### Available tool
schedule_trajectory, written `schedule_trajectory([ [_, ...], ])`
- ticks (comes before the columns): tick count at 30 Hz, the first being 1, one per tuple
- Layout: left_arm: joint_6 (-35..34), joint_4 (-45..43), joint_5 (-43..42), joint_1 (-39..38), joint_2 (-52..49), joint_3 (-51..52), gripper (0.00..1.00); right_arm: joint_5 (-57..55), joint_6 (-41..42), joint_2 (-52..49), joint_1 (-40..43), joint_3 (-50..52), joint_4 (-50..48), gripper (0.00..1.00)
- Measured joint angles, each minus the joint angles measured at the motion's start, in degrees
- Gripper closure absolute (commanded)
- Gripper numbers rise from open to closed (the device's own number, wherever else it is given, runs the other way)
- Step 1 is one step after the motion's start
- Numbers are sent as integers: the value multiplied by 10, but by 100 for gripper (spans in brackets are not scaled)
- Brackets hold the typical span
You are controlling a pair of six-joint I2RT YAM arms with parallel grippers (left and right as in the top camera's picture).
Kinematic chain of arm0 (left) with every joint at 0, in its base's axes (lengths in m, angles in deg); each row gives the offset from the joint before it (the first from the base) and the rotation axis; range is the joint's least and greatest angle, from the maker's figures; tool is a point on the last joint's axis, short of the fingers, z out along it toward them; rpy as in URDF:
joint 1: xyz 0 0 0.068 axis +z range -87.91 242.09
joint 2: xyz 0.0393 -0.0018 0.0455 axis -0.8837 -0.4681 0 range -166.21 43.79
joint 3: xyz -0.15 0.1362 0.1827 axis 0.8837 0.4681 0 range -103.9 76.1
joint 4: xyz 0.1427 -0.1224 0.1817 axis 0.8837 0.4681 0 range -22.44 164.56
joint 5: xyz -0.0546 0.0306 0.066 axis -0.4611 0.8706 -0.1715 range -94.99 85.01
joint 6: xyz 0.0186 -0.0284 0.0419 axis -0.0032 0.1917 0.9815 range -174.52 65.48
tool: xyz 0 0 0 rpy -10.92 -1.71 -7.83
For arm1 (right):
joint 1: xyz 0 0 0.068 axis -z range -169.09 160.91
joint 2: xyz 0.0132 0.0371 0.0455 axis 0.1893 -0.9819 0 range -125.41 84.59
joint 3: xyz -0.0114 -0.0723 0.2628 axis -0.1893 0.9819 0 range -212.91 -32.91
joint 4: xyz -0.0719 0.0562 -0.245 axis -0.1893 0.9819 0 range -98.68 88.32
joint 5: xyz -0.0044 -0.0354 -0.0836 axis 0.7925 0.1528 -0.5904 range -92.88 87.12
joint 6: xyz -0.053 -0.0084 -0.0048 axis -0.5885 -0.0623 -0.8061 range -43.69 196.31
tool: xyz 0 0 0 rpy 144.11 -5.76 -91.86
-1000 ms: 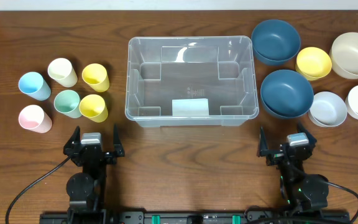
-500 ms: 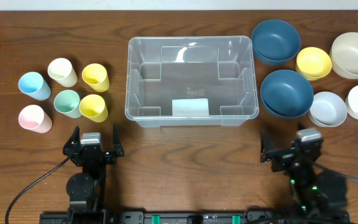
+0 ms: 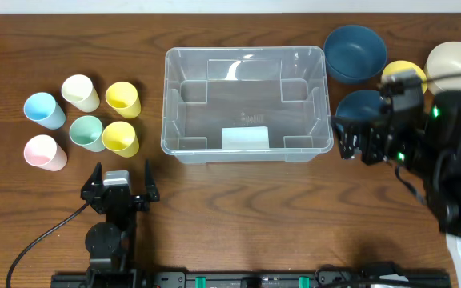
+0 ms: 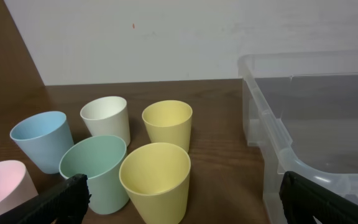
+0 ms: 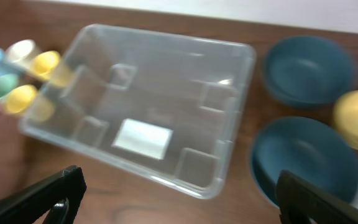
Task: Pack container
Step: 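Reach the right gripper to the front teal bowl and grip its rim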
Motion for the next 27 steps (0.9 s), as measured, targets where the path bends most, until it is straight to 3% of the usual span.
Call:
schedule_trajectory([
  [5, 0, 0, 0, 0, 0, 0, 2, 41, -9, -54, 0, -10, 8, 1],
  [9, 0, 0, 0, 0, 0, 0, 2, -13, 65, -89, 6, -10, 21, 1],
  [13, 0, 0, 0, 0, 0, 0, 2, -88, 154, -113, 65, -10, 38, 1],
  [20, 0, 0, 0, 0, 0, 0, 2, -136, 222, -188, 165, -11, 51, 1],
  [27, 0, 0, 0, 0, 0, 0, 2, -183, 290, -300, 185, -12, 83, 4],
])
